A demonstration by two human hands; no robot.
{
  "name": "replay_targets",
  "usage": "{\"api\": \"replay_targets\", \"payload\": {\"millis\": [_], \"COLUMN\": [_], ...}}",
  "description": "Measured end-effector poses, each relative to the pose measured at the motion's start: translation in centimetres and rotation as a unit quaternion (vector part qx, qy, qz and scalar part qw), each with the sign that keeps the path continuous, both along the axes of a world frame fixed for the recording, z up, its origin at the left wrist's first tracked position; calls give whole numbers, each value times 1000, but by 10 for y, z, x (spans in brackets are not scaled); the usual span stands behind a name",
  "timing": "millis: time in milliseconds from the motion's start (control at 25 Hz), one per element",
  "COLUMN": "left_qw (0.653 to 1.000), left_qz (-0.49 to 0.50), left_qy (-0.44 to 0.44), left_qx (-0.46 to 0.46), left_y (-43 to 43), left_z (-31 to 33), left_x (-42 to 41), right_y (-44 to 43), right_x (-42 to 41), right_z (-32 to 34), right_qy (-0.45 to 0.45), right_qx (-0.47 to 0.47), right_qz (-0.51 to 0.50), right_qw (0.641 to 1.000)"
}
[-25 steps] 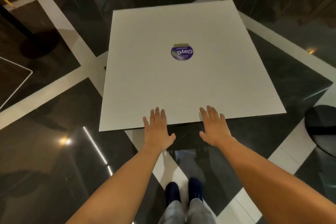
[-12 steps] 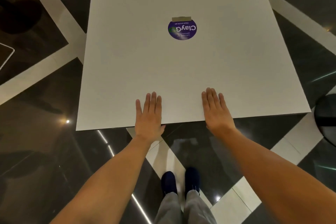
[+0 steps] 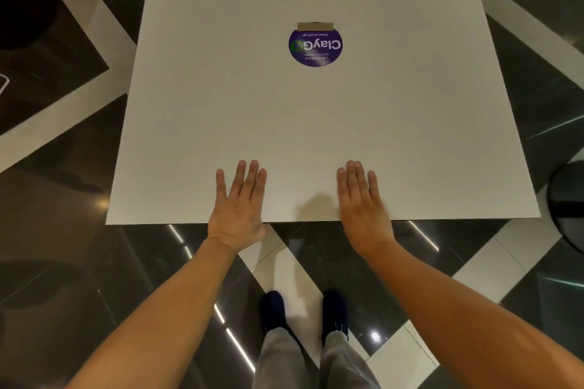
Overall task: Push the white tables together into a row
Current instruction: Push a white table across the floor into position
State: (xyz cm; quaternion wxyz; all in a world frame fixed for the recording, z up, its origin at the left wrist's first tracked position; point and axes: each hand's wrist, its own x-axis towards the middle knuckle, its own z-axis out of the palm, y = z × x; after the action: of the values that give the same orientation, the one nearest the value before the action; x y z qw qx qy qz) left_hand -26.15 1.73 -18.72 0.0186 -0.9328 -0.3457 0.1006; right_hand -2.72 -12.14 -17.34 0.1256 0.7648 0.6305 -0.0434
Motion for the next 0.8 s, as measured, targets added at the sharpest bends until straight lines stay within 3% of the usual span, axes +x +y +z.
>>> {"api": "replay_targets", "payload": {"millis": [240,520,800], "left_qw": [999,998,998], "left_qz": [-39,-38,-22], "left_qy": [29,43,61], "left_qx": [2,-16,-11], "left_y": [71,74,66], "left_z": [5,6,9], "left_x": [-50,-50,-44], "right_y": [43,47,40], "right_x": [-67,-71,-57], "right_z": [-8,-6,-7], "right_qy": [32,28,-2], "right_qx": [30,47,78], "right_qz": [-46,-57,12], "right_qw": [998,997,997]}}
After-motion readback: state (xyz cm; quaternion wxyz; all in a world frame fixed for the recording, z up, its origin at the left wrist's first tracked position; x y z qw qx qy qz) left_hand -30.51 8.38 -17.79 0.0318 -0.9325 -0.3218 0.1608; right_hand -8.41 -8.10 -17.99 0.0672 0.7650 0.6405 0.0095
